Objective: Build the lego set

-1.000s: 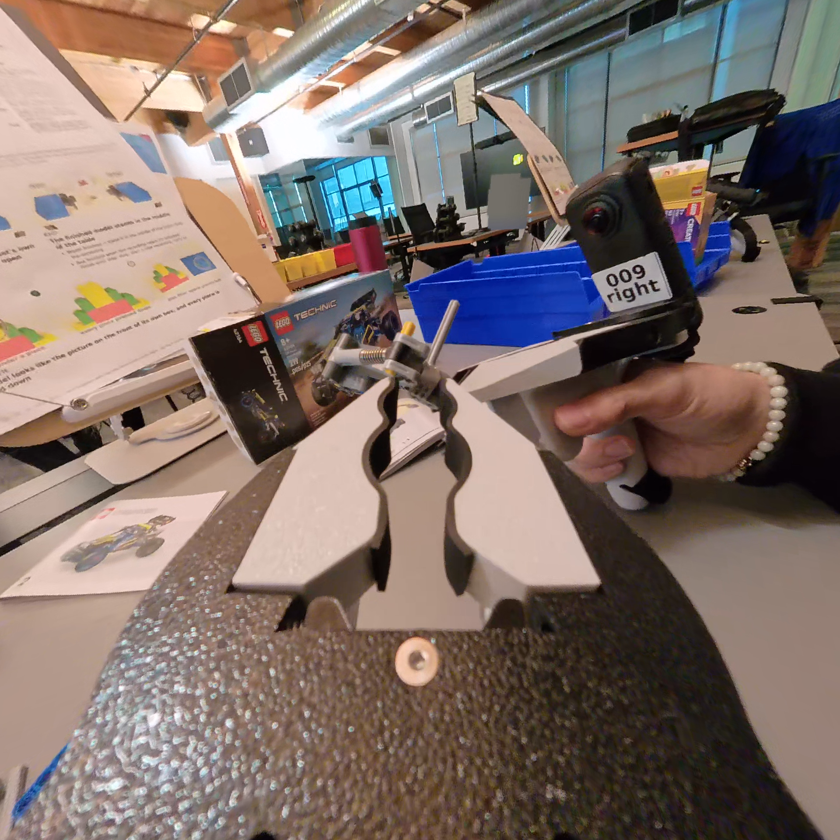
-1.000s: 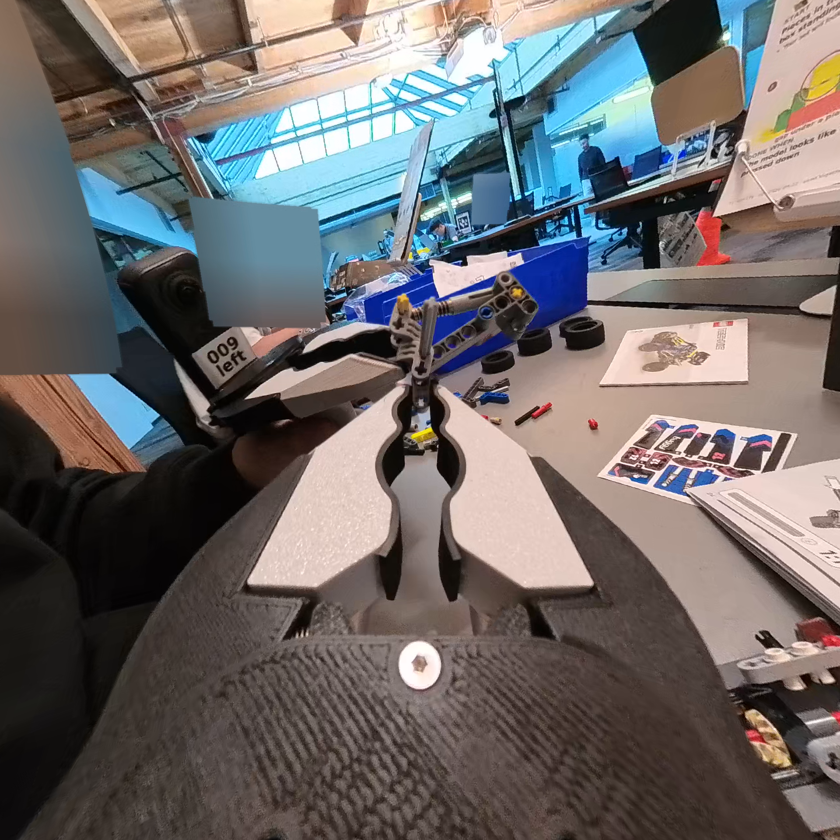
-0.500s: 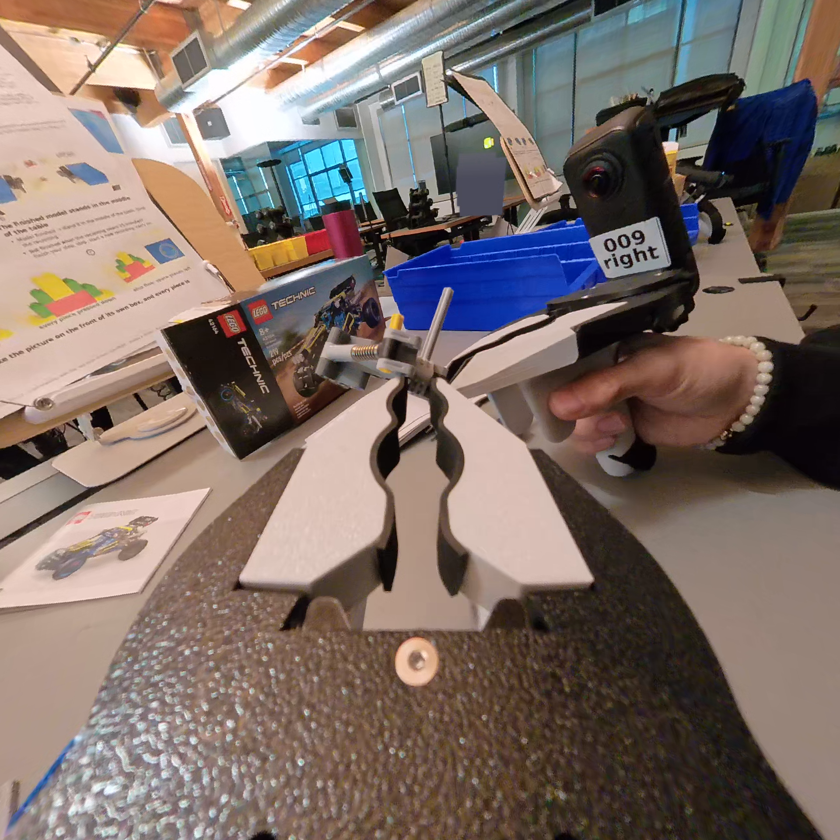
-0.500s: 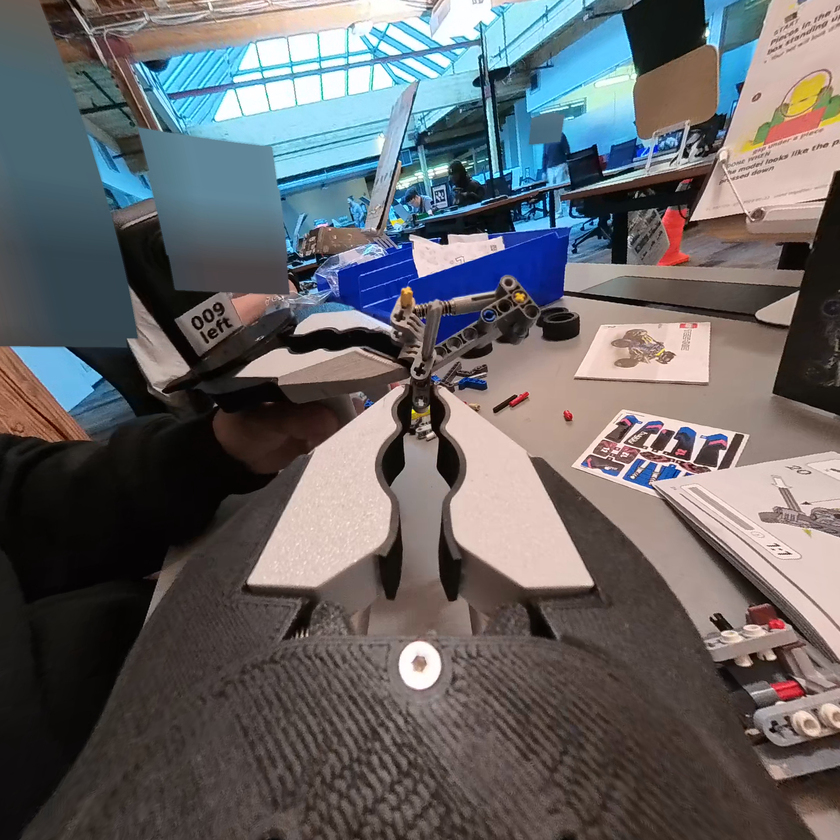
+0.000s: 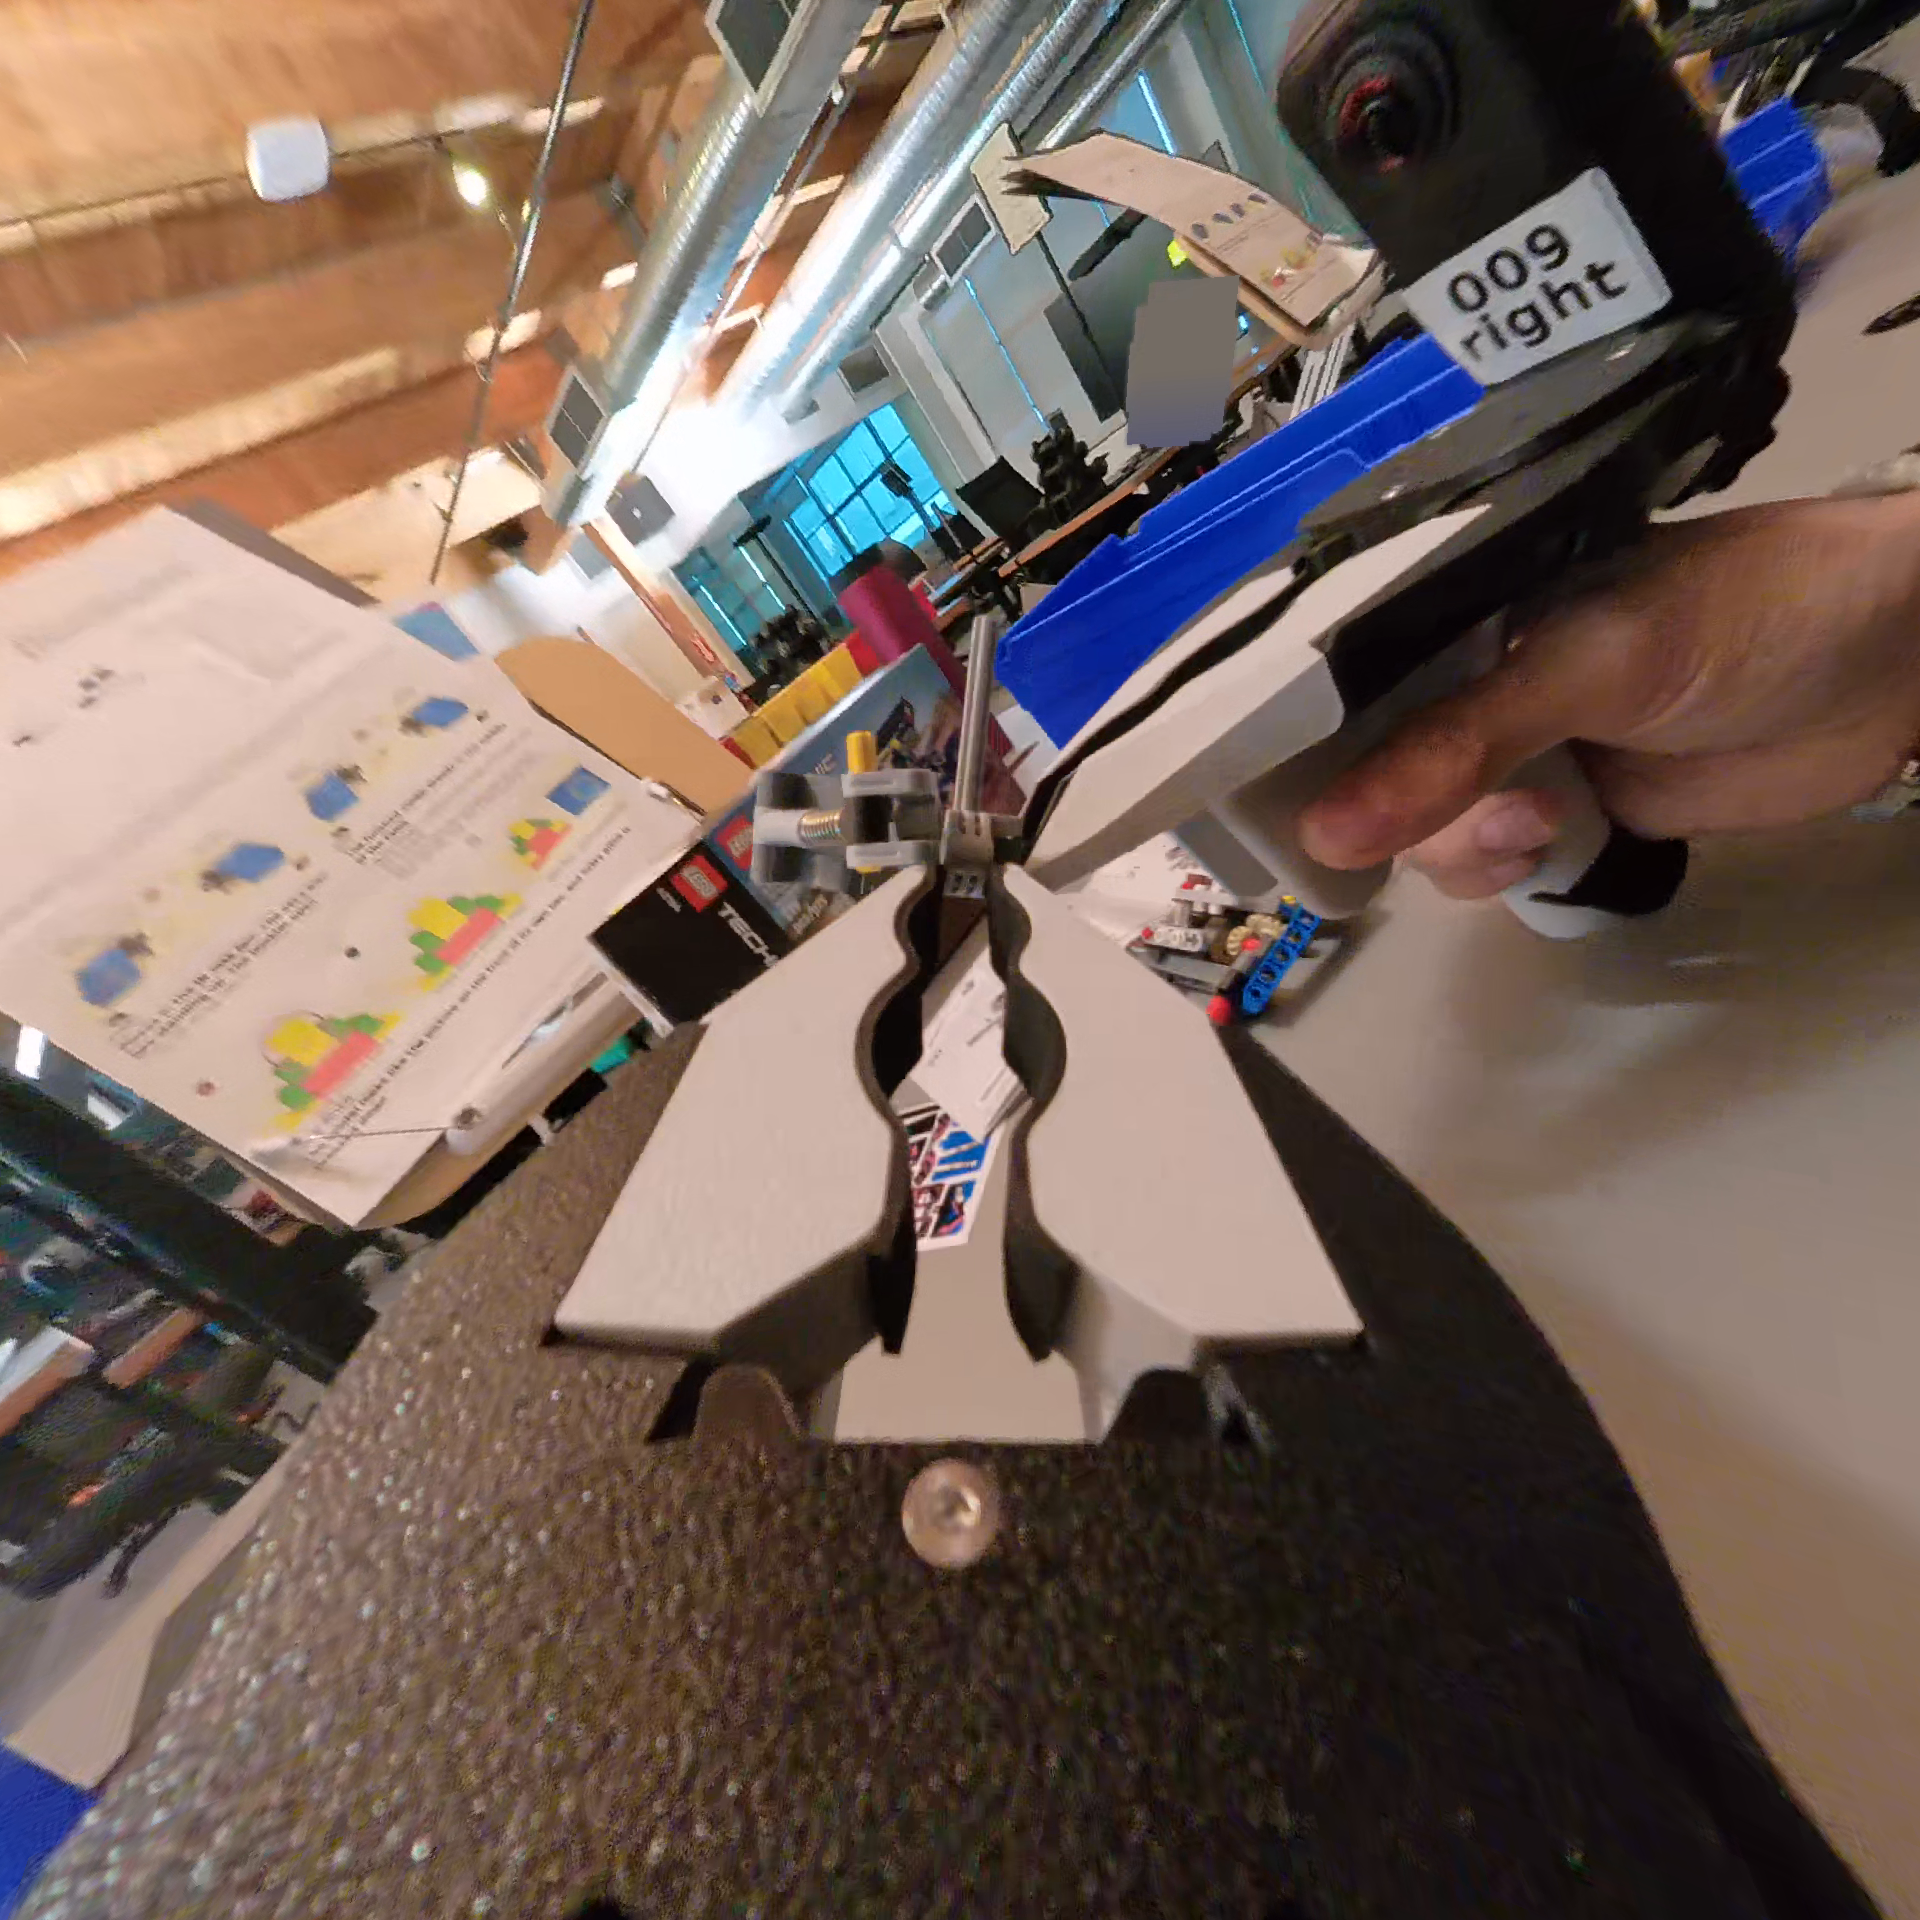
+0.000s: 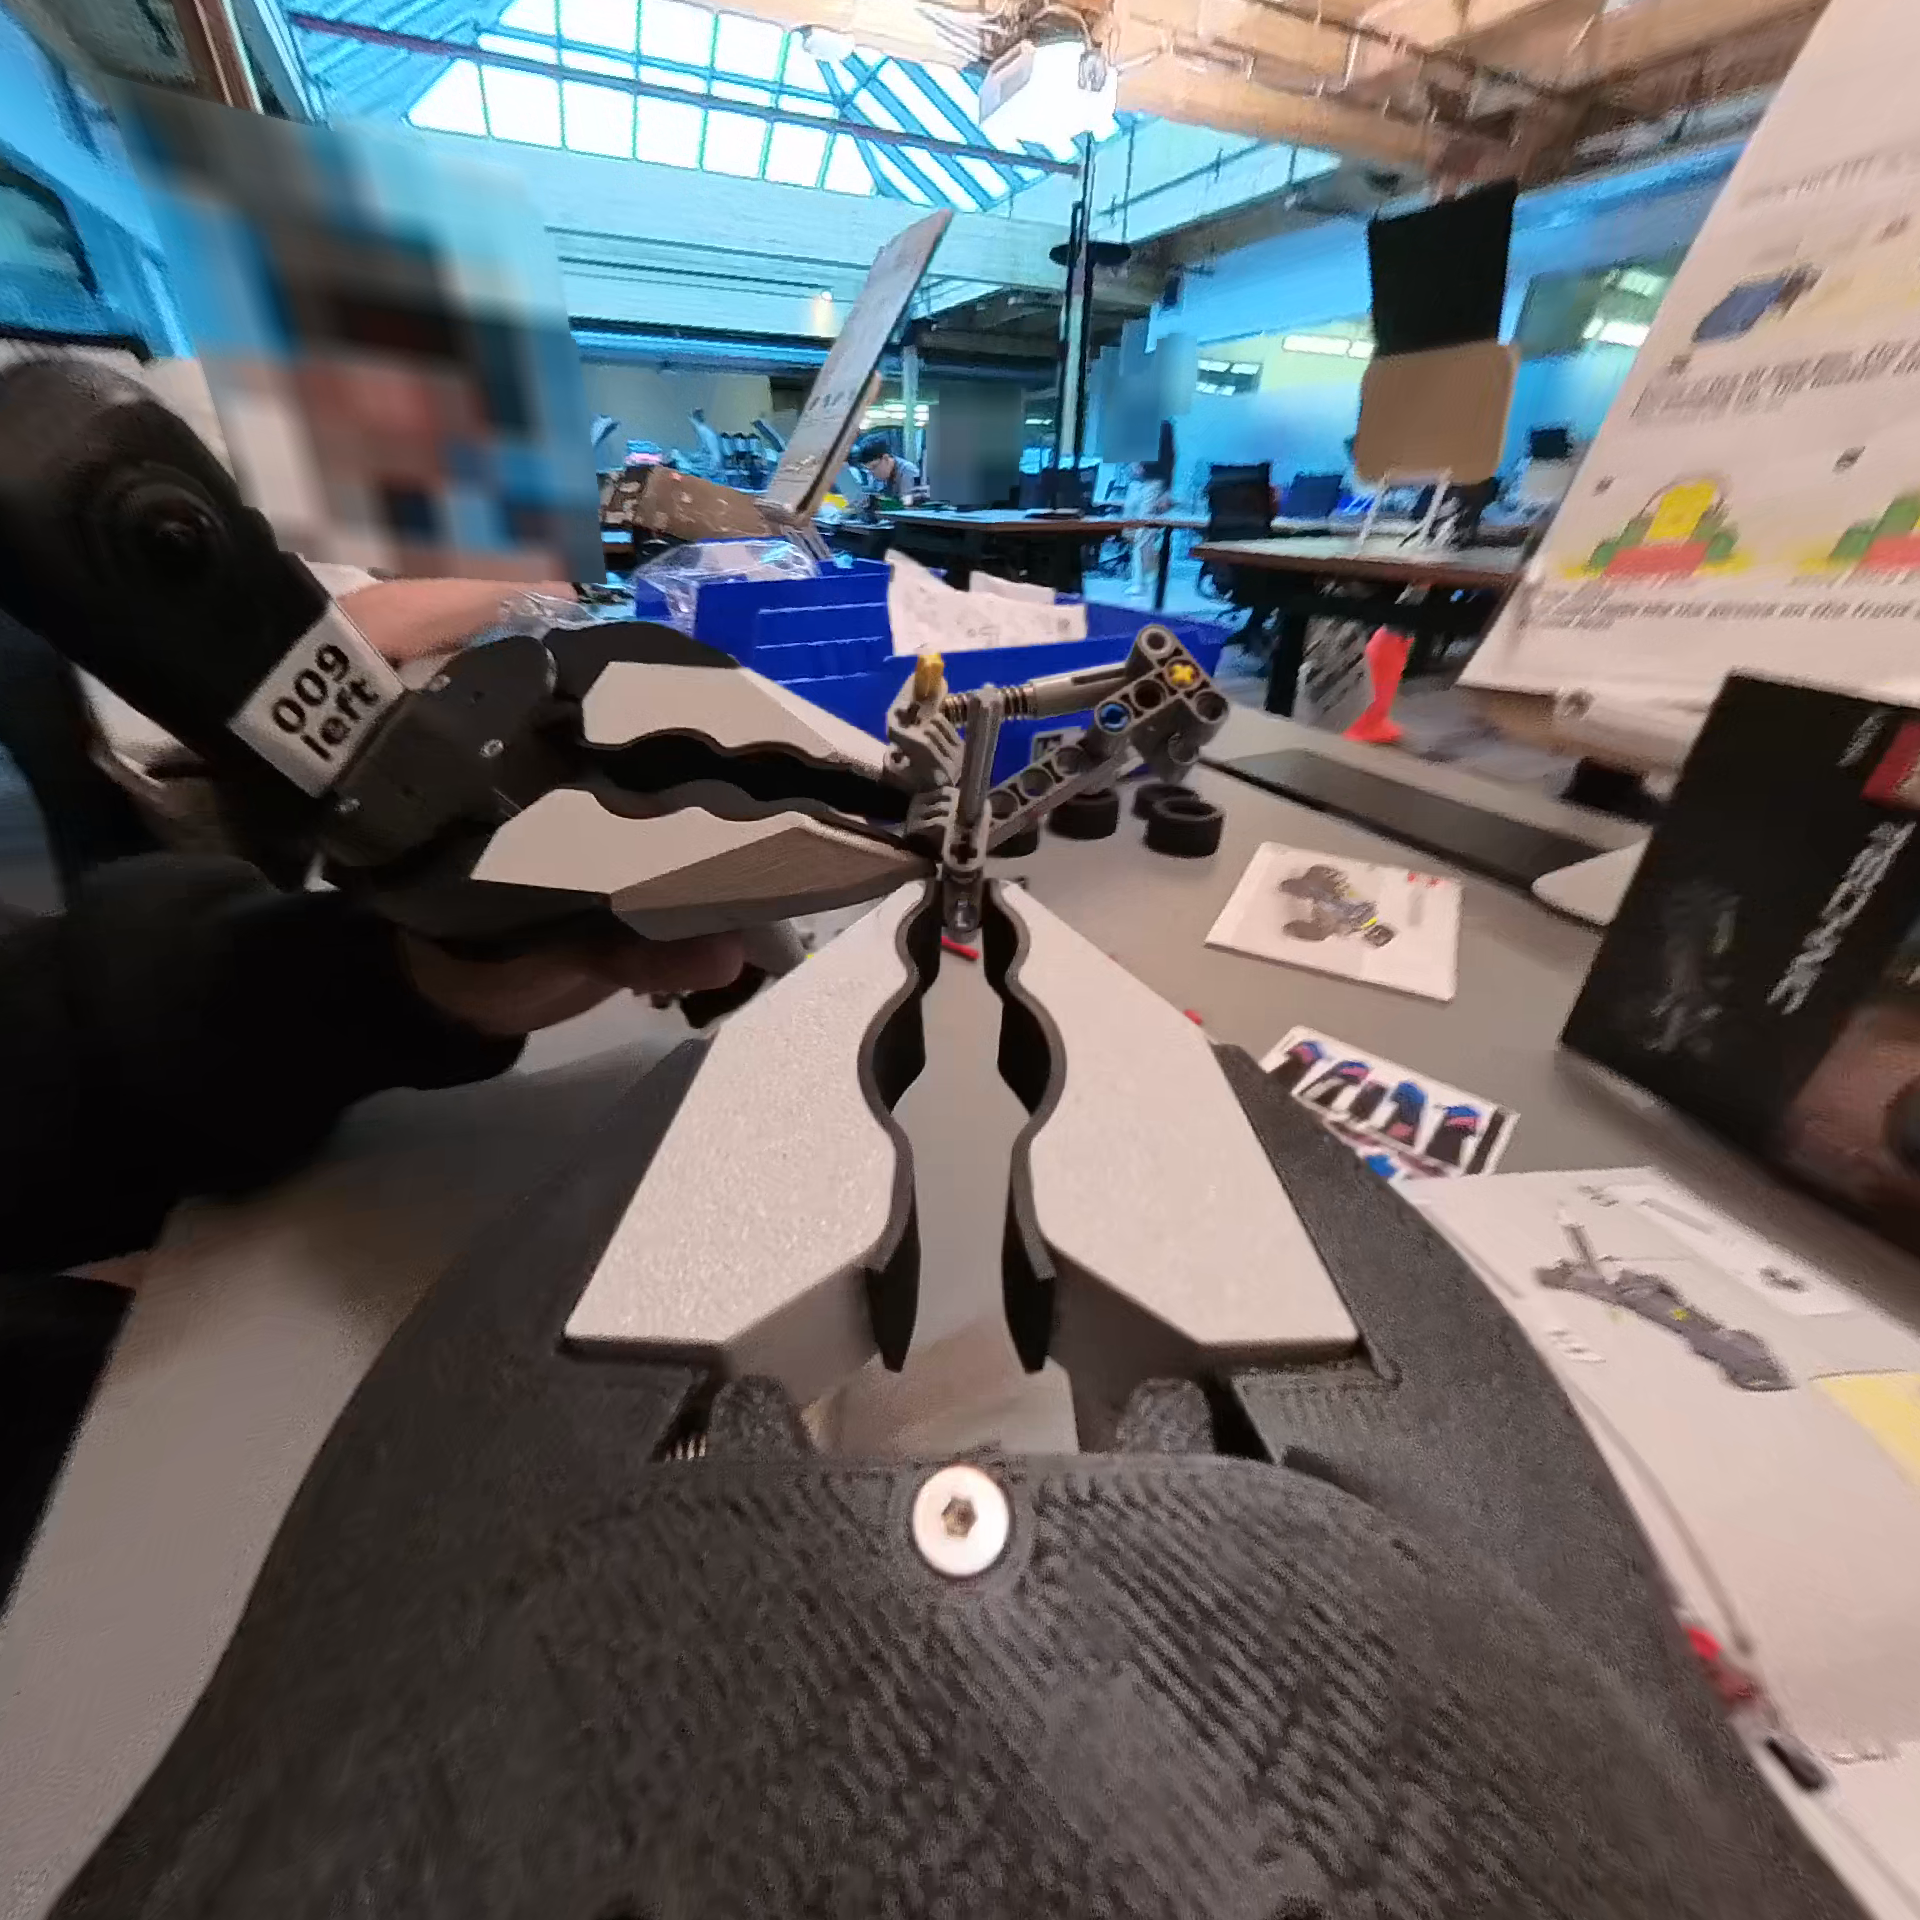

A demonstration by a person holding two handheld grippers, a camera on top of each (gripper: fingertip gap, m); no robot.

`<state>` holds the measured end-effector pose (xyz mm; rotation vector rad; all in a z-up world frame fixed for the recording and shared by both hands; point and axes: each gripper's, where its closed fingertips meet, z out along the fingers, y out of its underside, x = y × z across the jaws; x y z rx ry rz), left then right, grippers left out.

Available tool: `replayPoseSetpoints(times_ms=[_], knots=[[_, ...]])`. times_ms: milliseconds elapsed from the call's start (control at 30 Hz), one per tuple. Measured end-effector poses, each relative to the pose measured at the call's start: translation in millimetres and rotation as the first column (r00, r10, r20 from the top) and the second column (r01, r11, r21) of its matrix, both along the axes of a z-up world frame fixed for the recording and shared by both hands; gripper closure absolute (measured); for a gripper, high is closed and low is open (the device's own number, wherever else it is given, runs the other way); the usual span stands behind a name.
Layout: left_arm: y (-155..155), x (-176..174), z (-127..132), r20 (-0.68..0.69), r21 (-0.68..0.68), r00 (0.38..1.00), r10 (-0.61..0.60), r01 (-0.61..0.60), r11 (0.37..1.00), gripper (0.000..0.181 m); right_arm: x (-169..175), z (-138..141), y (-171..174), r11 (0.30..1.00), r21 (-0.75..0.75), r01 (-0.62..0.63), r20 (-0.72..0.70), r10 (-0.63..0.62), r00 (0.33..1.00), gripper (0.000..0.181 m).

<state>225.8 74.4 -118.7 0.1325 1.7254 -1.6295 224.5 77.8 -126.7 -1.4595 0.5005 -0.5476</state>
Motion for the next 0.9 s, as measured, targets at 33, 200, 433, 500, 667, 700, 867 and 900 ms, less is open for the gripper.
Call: replayPoseSetpoints(times_ms=[33, 200, 433, 500, 667, 700, 867, 900], knots=[[0, -1, 3, 0.005, -0.009, 1.000, 0.006, -0.006, 1.000, 0.175, -1, 3, -1, 1.000, -0.017, 0.018, 0.039, -0.017, 0.999, 0.175], [1, -3, 12, 0.072, -0.015, 0.996, 0.049, -0.048, 0.999, 0.175, -4, 14, -4, 0.989, -0.093, 0.115, 0.216, -0.093, 0.972, 0.176], [0, -5, 9, 0.048, -0.044, 0.996, 0.069, -0.067, 0.997, 0.171, -3, 15, -3, 0.990, -0.059, 0.130, 0.204, -0.116, 0.972, 0.176], [1, -3, 10, 0.033, -0.080, 0.997, 0.077, -0.074, 0.994, 0.176, -2, 15, -3, 0.994, -0.024, 0.107, 0.170, -0.102, 0.980, 0.176], [-2, -7, 10, 0.017, -0.103, 0.998, 0.060, -0.058, 0.993, 0.179, -1, 15, -5, 0.989, -0.045, 0.139, 0.190, -0.128, 0.973, 0.176], [-3, -7, 9, 0.016, -0.102, 0.998, 0.059, -0.057, 0.993, 0.178, 0, 14, -6, 0.988, -0.052, 0.147, 0.190, -0.135, 0.972, 0.176], [-6, -10, 5, -0.042, -0.123, 0.999, 0.024, -0.029, 0.992, 0.170, 1, 14, -7, 0.980, -0.083, 0.182, 0.225, -0.159, 0.961, 0.176], [-5, -9, 6, -0.063, -0.142, 0.998, 0.019, -0.028, 0.990, 0.172, 0, 14, -6, 0.978, -0.092, 0.186, 0.237, -0.160, 0.958, 0.176]])
